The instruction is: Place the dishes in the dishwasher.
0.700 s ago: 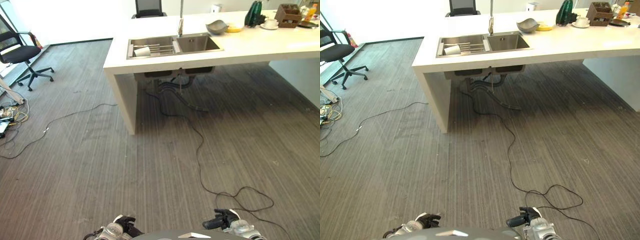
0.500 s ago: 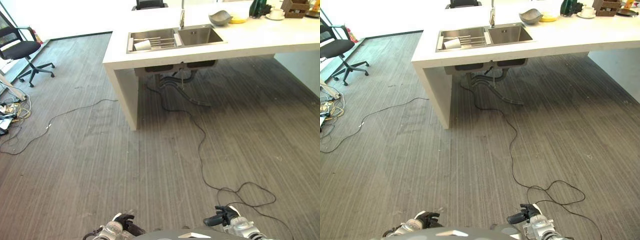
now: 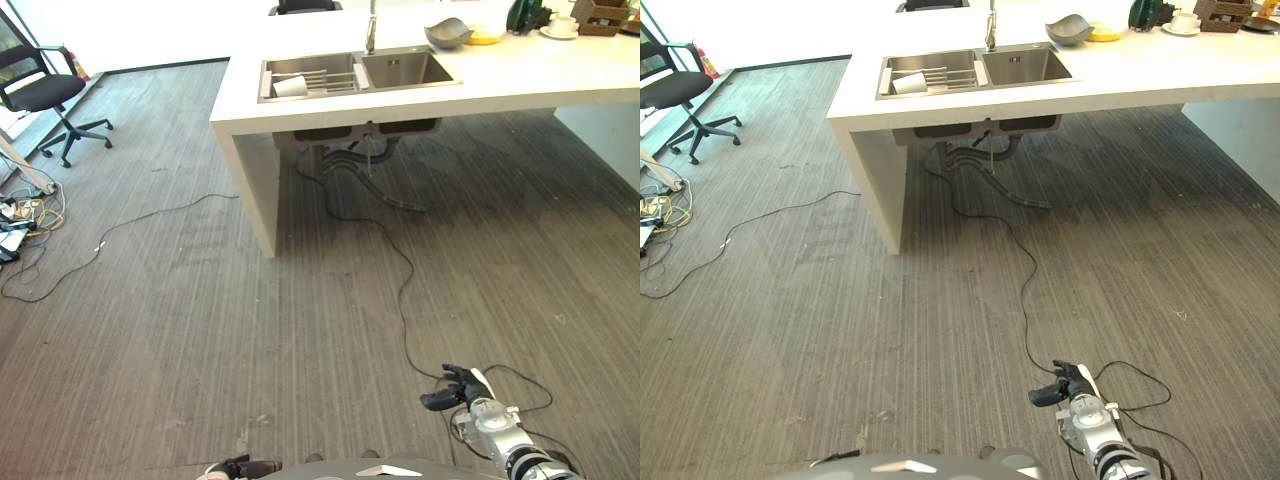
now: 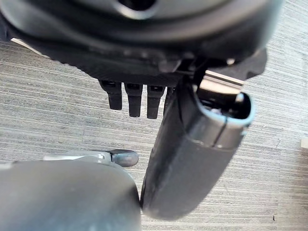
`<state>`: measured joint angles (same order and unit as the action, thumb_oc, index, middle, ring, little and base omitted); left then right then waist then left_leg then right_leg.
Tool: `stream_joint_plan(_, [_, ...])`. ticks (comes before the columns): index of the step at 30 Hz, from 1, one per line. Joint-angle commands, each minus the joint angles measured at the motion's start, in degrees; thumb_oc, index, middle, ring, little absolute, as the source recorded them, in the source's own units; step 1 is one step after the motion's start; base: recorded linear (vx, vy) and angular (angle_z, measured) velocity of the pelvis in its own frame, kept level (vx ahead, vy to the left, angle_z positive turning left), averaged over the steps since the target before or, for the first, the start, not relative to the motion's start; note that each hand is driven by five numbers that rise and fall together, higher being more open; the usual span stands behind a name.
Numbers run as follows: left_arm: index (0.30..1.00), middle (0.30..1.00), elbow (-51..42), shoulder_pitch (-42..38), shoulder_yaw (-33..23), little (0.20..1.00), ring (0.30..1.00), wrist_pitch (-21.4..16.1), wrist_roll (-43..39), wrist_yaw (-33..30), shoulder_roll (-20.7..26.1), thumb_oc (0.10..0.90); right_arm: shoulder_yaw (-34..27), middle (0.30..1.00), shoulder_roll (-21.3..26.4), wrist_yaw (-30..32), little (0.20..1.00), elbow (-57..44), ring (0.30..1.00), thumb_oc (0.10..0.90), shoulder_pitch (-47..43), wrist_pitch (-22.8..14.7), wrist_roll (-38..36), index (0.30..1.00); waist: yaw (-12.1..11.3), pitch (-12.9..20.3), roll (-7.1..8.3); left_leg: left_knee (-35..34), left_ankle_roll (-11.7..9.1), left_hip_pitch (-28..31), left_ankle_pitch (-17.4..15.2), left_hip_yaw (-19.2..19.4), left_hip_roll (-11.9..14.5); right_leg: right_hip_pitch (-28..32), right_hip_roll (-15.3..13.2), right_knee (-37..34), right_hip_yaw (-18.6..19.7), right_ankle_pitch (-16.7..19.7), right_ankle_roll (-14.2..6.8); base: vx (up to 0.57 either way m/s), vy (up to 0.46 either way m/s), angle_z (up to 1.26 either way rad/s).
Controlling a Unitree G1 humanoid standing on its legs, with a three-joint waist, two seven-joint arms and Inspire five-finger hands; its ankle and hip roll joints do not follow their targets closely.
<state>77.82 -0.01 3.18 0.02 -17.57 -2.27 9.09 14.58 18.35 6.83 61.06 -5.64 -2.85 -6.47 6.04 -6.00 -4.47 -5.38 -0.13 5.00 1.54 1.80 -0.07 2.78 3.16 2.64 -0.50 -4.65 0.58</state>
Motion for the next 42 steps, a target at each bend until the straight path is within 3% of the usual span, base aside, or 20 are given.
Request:
stream_joint_plan(1, [0.900,0.900,2.8,-2.5,-0.4,0.900,0.900,-1.0,-1.6,-0.4,1.9,0.800,-1.6,0.900,-0.7,0.6,0.900,1.9,0.900,0.800,-2.2,-2.3,-2.9,0.900,-1.8,0.5,3.70,0.4,-2.2,2.6,-4.2,0.6,-1.0,5.0,-2.6,-7.6,1.4,0.4,-5.9,0.00,0.000,0.00])
stream_joint_plan(5, [0.900,0.900,2.9,-2.0,-0.7,0.900,0.900,-1.0,-2.0,0.1,2.3,0.800,-1.6,0.900,-1.5,-1.7,0.900,-1.2,0.900,0.800,-2.6,-3.3,-8.6,0.900,-2.0,0.6,3.68,0.4,-2.3,2.7,-4.1,0.4,-0.9,5.1,-2.7,-7.6,1.3,0.4,-5.9,0.00,-0.002,0.04])
stream_joint_plan(7, [0.900,0.900,2.5,-1.2,-0.1,0.900,0.900,-1.3,-0.9,0.4,2.4,0.800,0.0,0.900,-1.7,-3.6,0.900,-5.8,0.900,0.800,-1.9,-3.4,-9.0,0.900,-2.2,0.4,3.75,0.4,-2.3,2.6,-4.0,0.3,-1.0,5.1,-2.7,-7.6,1.4,0.4,-5.8,0.00,-0.005,0.05])
stream_joint_plan(12, [0.900,0.900,2.3,-0.7,0.1,0.900,0.900,-1.3,-0.4,0.5,2.3,0.800,-0.8,0.900,-1.6,-3.4,0.900,-6.1,0.900,0.800,-1.2,-3.7,-10.3,0.900,-2.2,0.2,3.64,0.4,-2.3,2.6,-4.0,0.3,-1.0,5.1,-2.7,-7.6,1.3,0.4,-5.8,0.00,-0.002,0.01])
stream_joint_plan(20, [0.900,0.900,2.2,-0.7,-1.0,0.900,0.900,-1.6,-3.4,0.2,2.4,0.800,-6.2,0.900,-3.5,-4.5,0.900,-6.4,0.900,0.800,-0.4,-5.3,-24.1,0.900,-2.0,0.4,3.52,0.4,-2.3,3.0,-4.1,0.1,-0.9,5.3,-2.6,-7.6,1.2,0.2,-5.7,0.00,-0.002,0.00])
stream_joint_plan(30, [0.900,0.900,2.3,-0.4,-0.7,0.900,0.900,-1.7,-5.7,2.0,2.0,0.800,-4.2,0.900,-7.2,-10.4,0.900,0.9,0.900,0.800,1.3,-2.3,-32.4,0.900,-1.9,0.3,3.39,0.4,-2.5,3.2,-4.2,0.0,-0.8,5.5,-2.4,-7.6,0.9,0.0,-5.3,0.00,-0.004,0.00])
stream_joint_plan(42, [0.900,0.900,1.9,-0.2,-1.4,0.900,0.900,-1.6,-7.5,2.5,3.0,0.800,-3.7,0.900,-7.6,-12.1,0.900,1.2,0.900,0.800,1.5,-0.9,-35.2,0.900,-1.8,-0.8,2.54,0.4,-2.3,3.2,-3.9,-0.4,-0.3,3.9,-1.9,-6.0,1.4,-0.1,-4.3,0.01,-0.026,0.00])
